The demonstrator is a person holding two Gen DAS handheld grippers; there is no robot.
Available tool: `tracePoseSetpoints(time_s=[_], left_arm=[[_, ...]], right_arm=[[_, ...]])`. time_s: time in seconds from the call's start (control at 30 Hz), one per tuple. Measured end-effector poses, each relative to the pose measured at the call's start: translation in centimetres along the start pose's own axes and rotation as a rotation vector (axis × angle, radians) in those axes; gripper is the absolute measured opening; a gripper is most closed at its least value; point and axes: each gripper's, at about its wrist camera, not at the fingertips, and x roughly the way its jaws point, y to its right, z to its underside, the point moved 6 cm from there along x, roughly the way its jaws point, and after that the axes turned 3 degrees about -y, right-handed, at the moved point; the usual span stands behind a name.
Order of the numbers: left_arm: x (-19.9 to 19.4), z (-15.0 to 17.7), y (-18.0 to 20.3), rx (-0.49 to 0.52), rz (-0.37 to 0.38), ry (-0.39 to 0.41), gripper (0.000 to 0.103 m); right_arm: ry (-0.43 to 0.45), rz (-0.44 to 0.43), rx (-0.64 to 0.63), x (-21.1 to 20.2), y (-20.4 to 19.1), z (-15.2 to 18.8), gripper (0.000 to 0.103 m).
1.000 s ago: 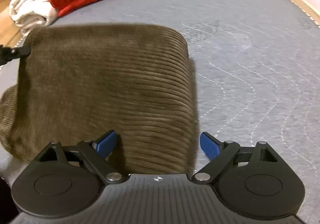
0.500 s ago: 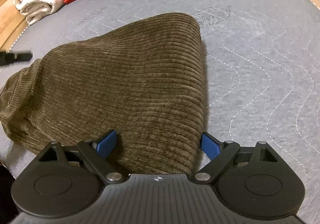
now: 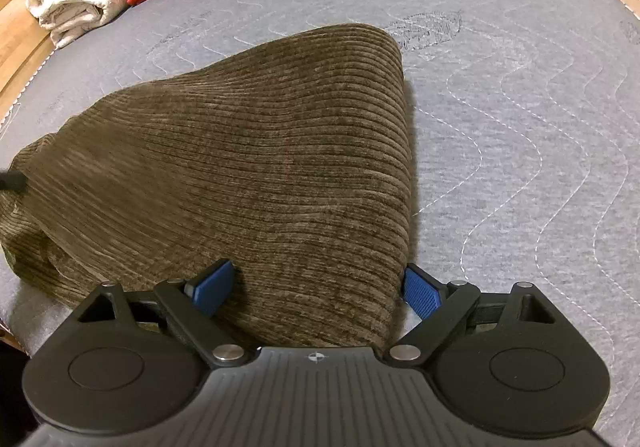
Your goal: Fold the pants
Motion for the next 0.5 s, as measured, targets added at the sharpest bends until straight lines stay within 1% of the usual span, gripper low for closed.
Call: tracePoseSetpoints(time_s=[0.07, 0.1, 0.13, 0.17, 0.2, 0.23, 0.27, 0.3, 0.37, 0.43, 0.47, 0.5], left_arm=[[2.4, 2.0, 0.2, 0.065, -0.037, -0.12, 0.003], [2.5, 2.6, -0.5, 0.074, -0.064, -0.14, 0.004], [2.7, 2.5, -0.8, 0.064, -0.087, -0.141, 0.006], [2.5, 2.1, -1.2, 0.033, -0.08, -0.122, 0.013], [2.2, 1.7, -1.8, -0.024, -0.048, -0.099, 0.04], [2.1, 1.3, -2.5, -0.094, -0.018, -0.082, 0.073], [2.3, 1.1, -3.1, -0.149, -0.001, -0.073, 0.08], [2.4, 1.0, -3.8, -0.175, 0.011, -0.074, 0.08], [3.9, 1.3, -4.0, -0.217, 0.036, -0.111, 0.079], [5.3, 2.4, -3.9, -0.24, 0.049, -0.171, 0.063], [5.7, 2.8, -3.6, -0.233, 0.043, -0.177, 0.057], [5.9, 2.6, -3.1, -0.208, 0.04, -0.164, 0.032]], right_arm=[[-0.005, -0.003, 0.009, -0.1, 0.2, 0.1, 0.091], [-0.009, -0.002, 0.012, -0.1, 0.2, 0.2, 0.091], [-0.013, -0.004, 0.017, -0.1, 0.3, 0.3, 0.091], [-0.015, -0.005, 0.021, -0.1, 0.4, 0.4, 0.091], [-0.015, -0.004, 0.024, -0.2, 0.4, 0.5, 0.091], [-0.015, -0.002, 0.026, -0.4, 0.5, 0.6, 0.091], [-0.014, -0.002, 0.027, -0.5, 0.4, 0.6, 0.091], [-0.014, -0.002, 0.028, -0.6, 0.3, 0.7, 0.091], [-0.018, -0.006, 0.032, -0.7, 0.3, 1.0, 0.091], [-0.028, -0.012, 0.043, -0.7, 0.4, 1.1, 0.091], [-0.032, -0.018, 0.049, -0.8, 0.5, 1.2, 0.091], [-0.036, -0.023, 0.054, -0.8, 0.5, 1.2, 0.091]])
